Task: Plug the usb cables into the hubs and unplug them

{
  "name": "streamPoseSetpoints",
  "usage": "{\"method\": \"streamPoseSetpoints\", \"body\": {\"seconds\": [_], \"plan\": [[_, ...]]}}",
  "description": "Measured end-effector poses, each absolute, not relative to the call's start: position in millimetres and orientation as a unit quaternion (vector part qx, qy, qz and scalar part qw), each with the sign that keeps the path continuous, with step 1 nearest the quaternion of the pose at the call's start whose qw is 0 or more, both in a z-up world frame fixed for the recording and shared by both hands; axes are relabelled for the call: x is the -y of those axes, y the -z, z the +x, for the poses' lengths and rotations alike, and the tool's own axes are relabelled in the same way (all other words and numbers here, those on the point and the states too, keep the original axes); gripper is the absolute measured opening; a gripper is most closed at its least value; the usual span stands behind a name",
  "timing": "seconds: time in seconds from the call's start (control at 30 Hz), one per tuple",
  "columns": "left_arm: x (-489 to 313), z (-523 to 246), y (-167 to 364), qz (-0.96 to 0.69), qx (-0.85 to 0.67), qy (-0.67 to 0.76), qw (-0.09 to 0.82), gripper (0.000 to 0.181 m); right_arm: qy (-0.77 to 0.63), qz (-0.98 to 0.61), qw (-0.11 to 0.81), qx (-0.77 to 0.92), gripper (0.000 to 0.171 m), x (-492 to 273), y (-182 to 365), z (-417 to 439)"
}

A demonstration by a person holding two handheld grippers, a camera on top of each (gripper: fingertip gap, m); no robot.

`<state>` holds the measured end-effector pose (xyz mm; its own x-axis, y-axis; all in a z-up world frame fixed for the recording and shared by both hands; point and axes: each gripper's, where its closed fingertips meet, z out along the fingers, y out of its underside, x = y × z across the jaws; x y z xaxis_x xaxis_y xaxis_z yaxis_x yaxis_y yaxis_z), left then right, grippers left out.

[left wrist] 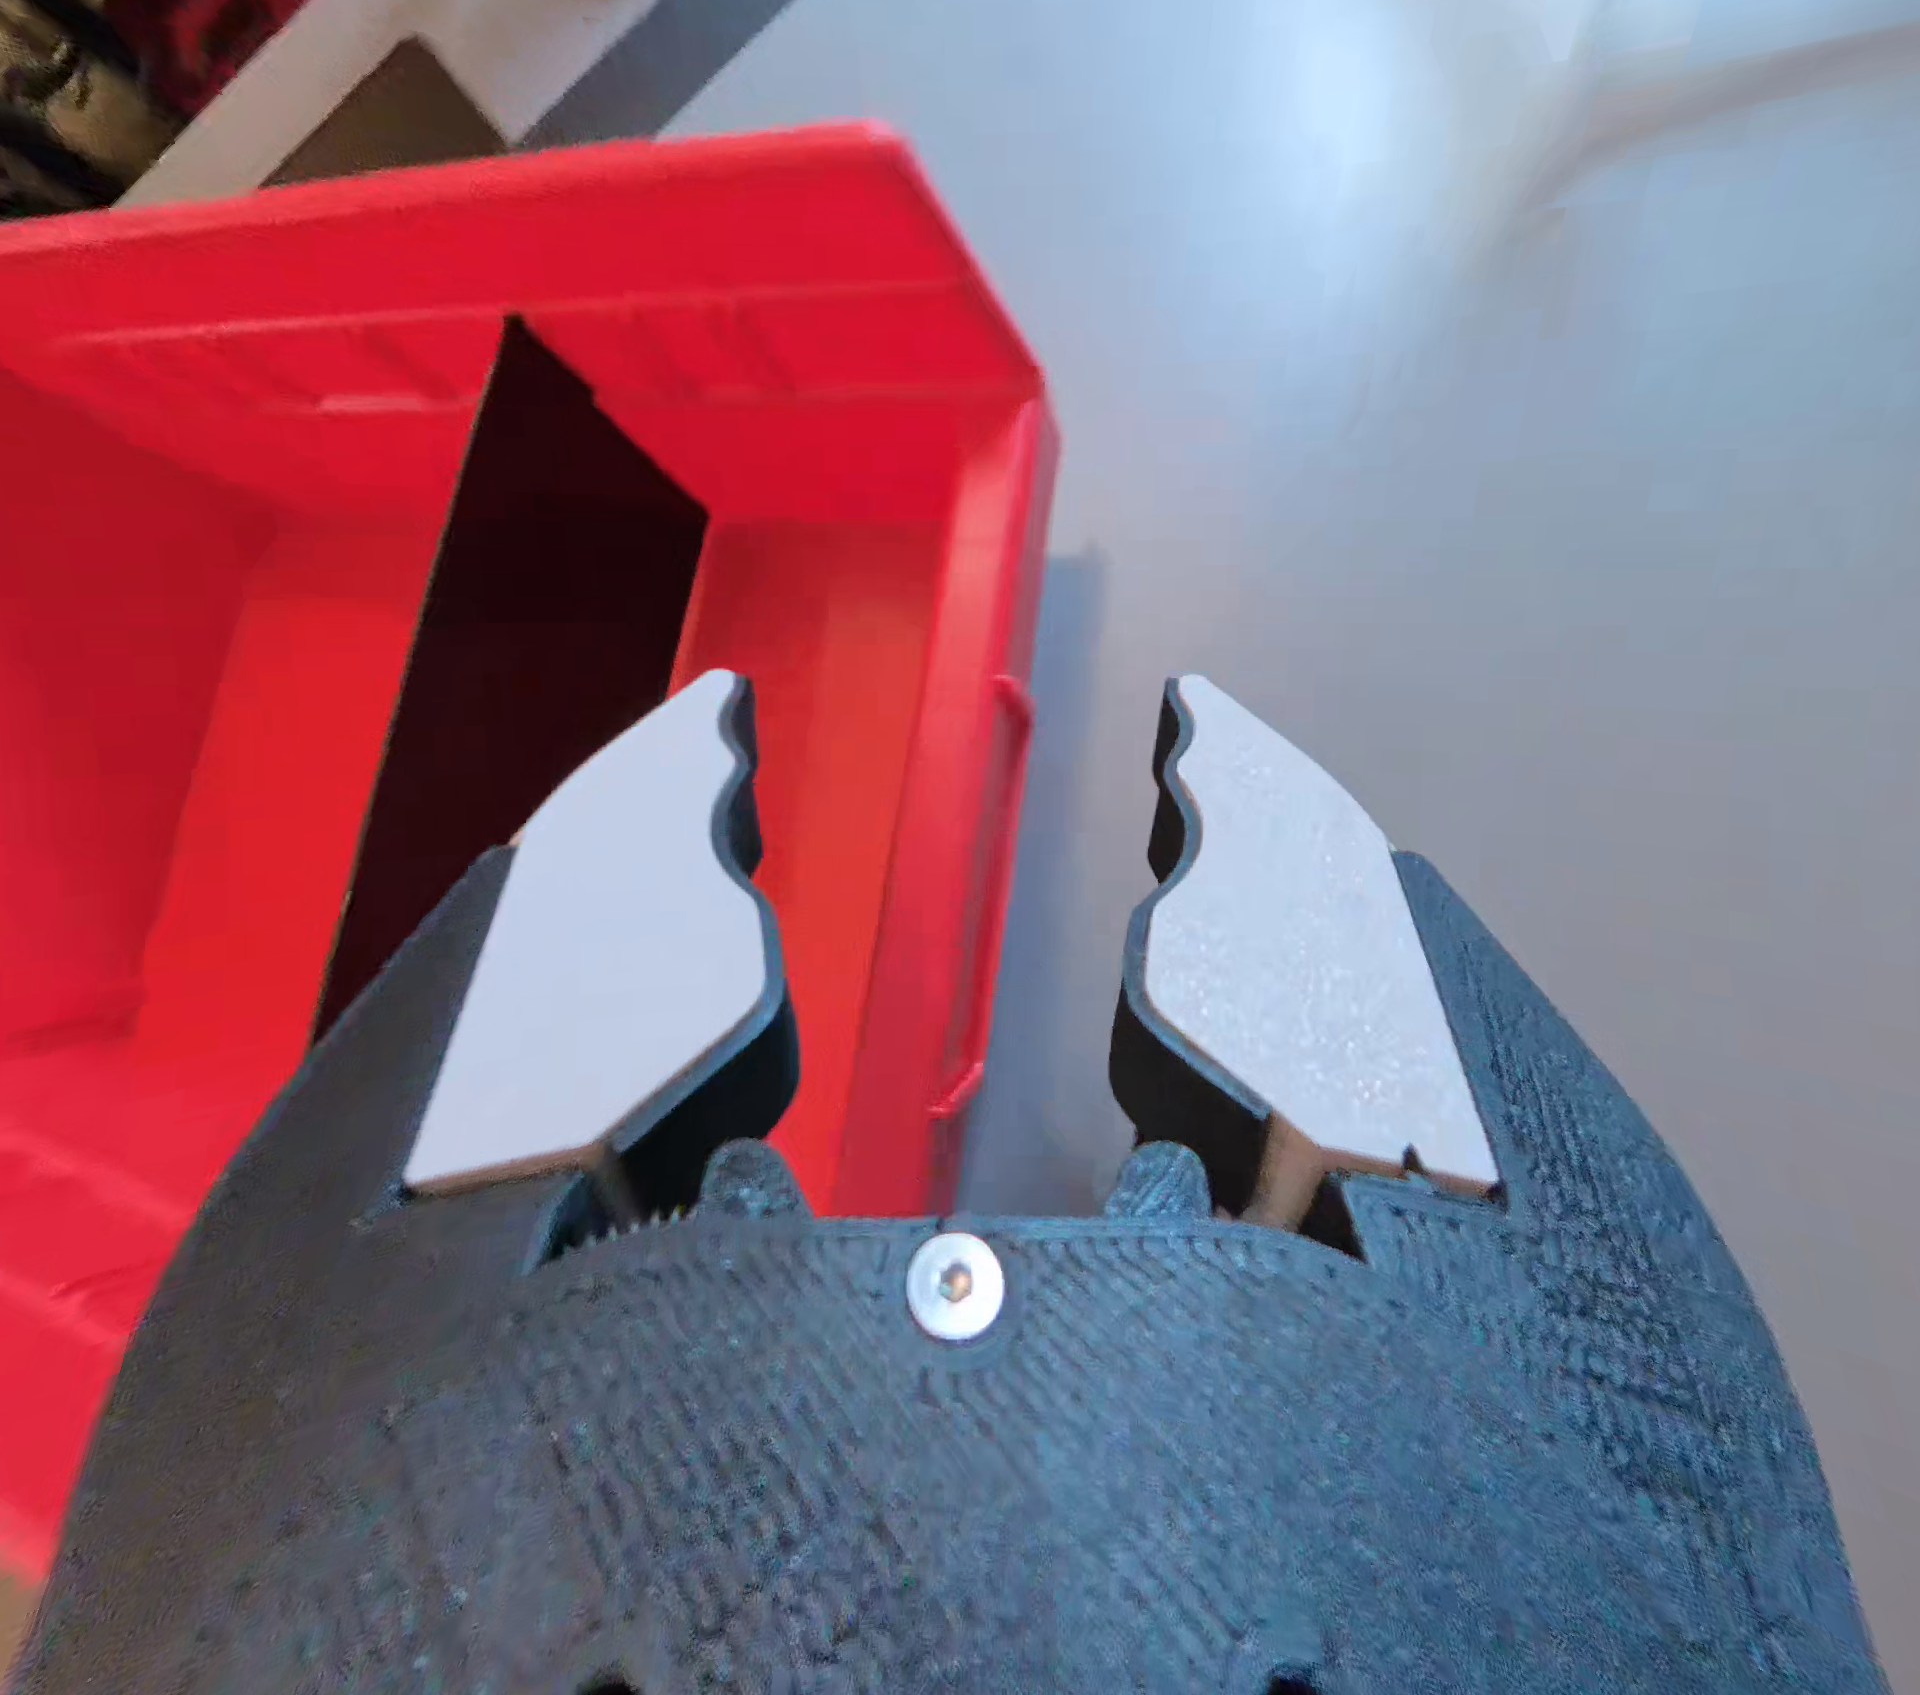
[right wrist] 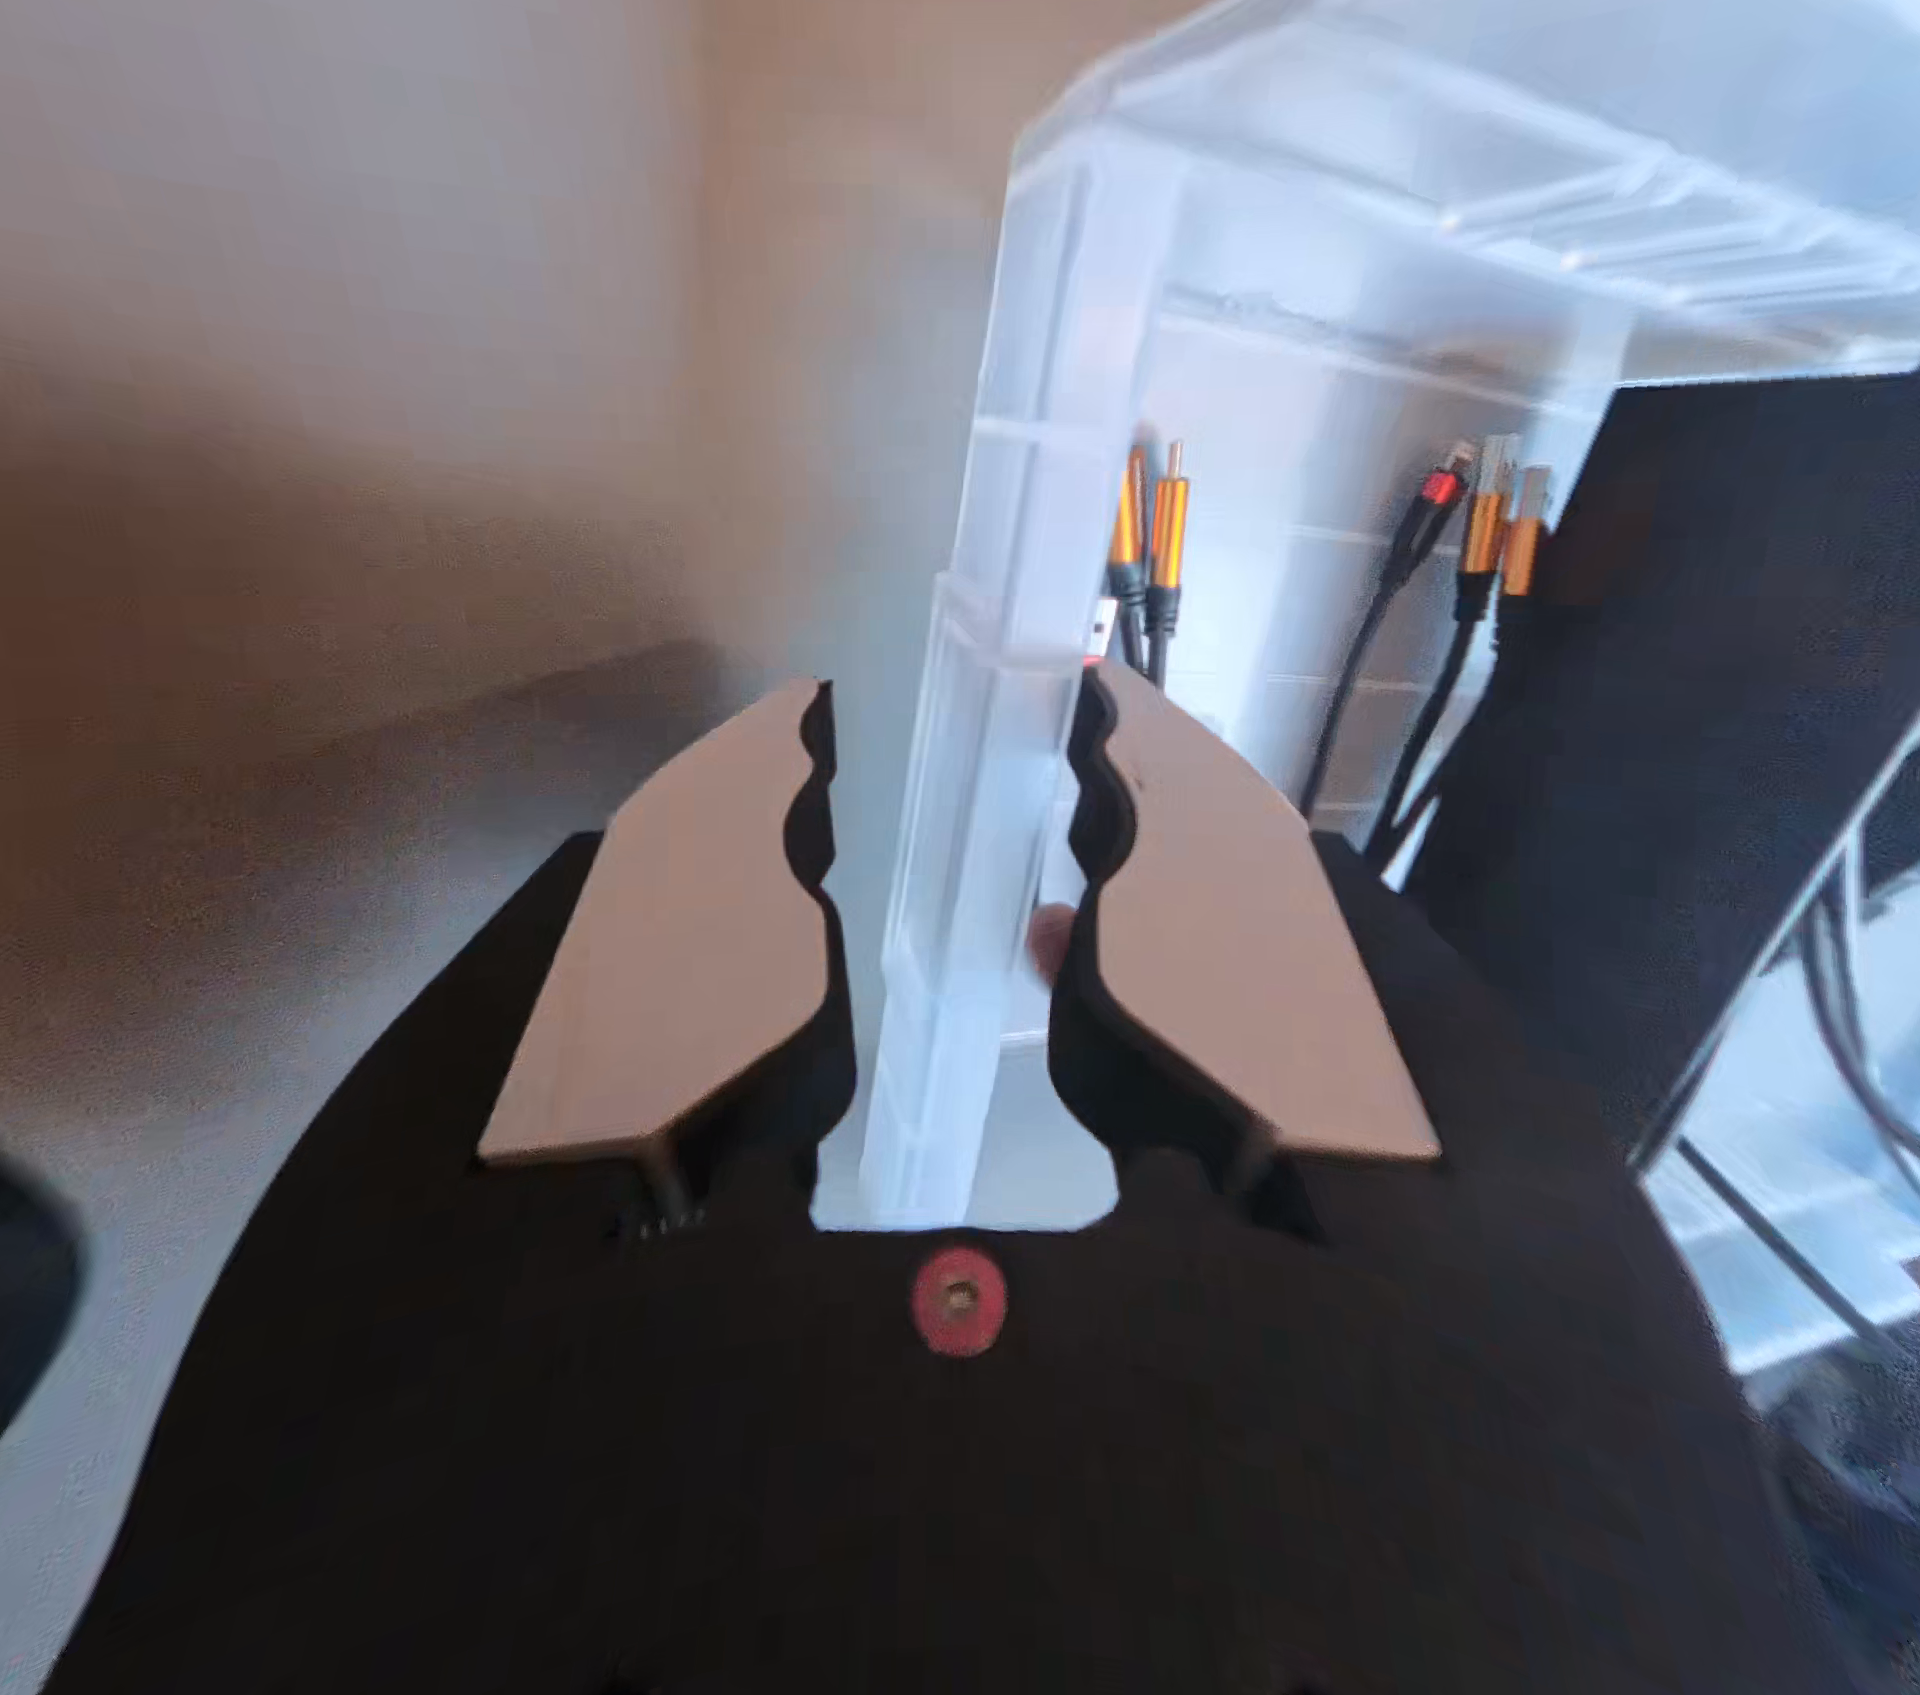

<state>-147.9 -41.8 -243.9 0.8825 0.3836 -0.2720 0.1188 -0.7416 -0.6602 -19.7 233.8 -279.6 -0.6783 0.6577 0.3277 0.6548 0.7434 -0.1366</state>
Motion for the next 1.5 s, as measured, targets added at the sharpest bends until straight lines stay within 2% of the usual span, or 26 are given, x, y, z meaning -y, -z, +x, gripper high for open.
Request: {"method": "streamPoseSetpoints", "body": {"seconds": [0.03,0.1,0.17,0.2,0.3,0.43,0.5,0.6,0.63,0.73,0.83,0.93,1.03,1.13,1.2,1.3,1.37,1.4,1.43,1.5], "plan": [[46,-153,253,-0.921,0.138,-0.207,0.299,0.073,0.021,-0.348,0.207,0.914,0.034,-238,283,-24],[57,-163,272,-0.938,0.136,-0.217,0.235,0.070,0.042,-0.335,0.222,0.915,0.030,-238,284,-22],[69,-171,290,-0.948,0.104,-0.234,0.191,0.038,0.027,-0.302,0.232,0.924,0.031,-224,284,-13],[68,-173,290,-0.946,0.087,-0.240,0.199,0.034,0.008,-0.282,0.232,0.931,0.031,-212,284,-5],[66,-172,290,-0.948,0.040,-0.244,0.203,0.033,-0.023,-0.233,0.238,0.943,0.031,-181,284,25],[51,-151,289,-0.941,-0.063,-0.243,0.228,0.033,-0.047,-0.212,0.290,0.932,0.032,-147,279,62],[39,-134,288,-0.929,-0.132,-0.239,0.251,0.033,-0.154,-0.242,0.280,0.916,0.045,-108,265,86],[13,-114,285,-0.906,-0.205,-0.243,0.280,0.035,-0.301,-0.268,0.312,0.860,0.050,-61,218,114],[4,-110,284,-0.897,-0.225,-0.252,0.286,0.035,-0.334,-0.273,0.328,0.840,0.050,-52,202,123],[-19,-109,279,-0.869,-0.259,-0.289,0.306,0.035,-0.390,-0.320,0.393,0.769,0.035,-60,160,145],[-19,-119,272,-0.882,-0.192,-0.302,0.308,0.051,-0.387,-0.426,0.441,0.689,0.035,-112,152,159],[-13,-92,239,-0.881,-0.085,-0.222,0.410,0.054,-0.351,-0.536,0.485,0.595,0.038,-183,168,168],[-9,-28,207,-0.858,0.015,-0.040,0.512,0.056,-0.336,-0.615,0.458,0.547,0.057,-226,201,164],[-15,33,192,-0.815,0.074,0.079,0.570,0.060,-0.369,-0.642,0.407,0.535,0.059,-230,222,144],[-27,58,202,-0.802,0.099,0.079,0.584,0.074,-0.360,-0.647,0.387,0.550,0.057,-228,234,132],[-49,78,233,-0.802,0.121,0.061,0.582,0.080,-0.364,-0.638,0.380,0.562,0.023,-215,236,124],[-57,76,248,-0.818,0.140,0.052,0.555,0.069,-0.336,-0.626,0.408,0.574,0.015,-213,235,129],[-60,72,245,-0.815,0.142,0.043,0.560,0.063,-0.320,-0.619,0.423,0.579,0.015,-210,234,133],[-59,64,246,-0.820,0.151,0.019,0.552,0.047,-0.300,-0.612,0.443,0.582,0.014,-208,233,137],[-57,60,247,-0.826,0.136,-0.001,0.547,0.038,-0.271,-0.596,0.483,0.581,0.014,-200,228,148]]}}
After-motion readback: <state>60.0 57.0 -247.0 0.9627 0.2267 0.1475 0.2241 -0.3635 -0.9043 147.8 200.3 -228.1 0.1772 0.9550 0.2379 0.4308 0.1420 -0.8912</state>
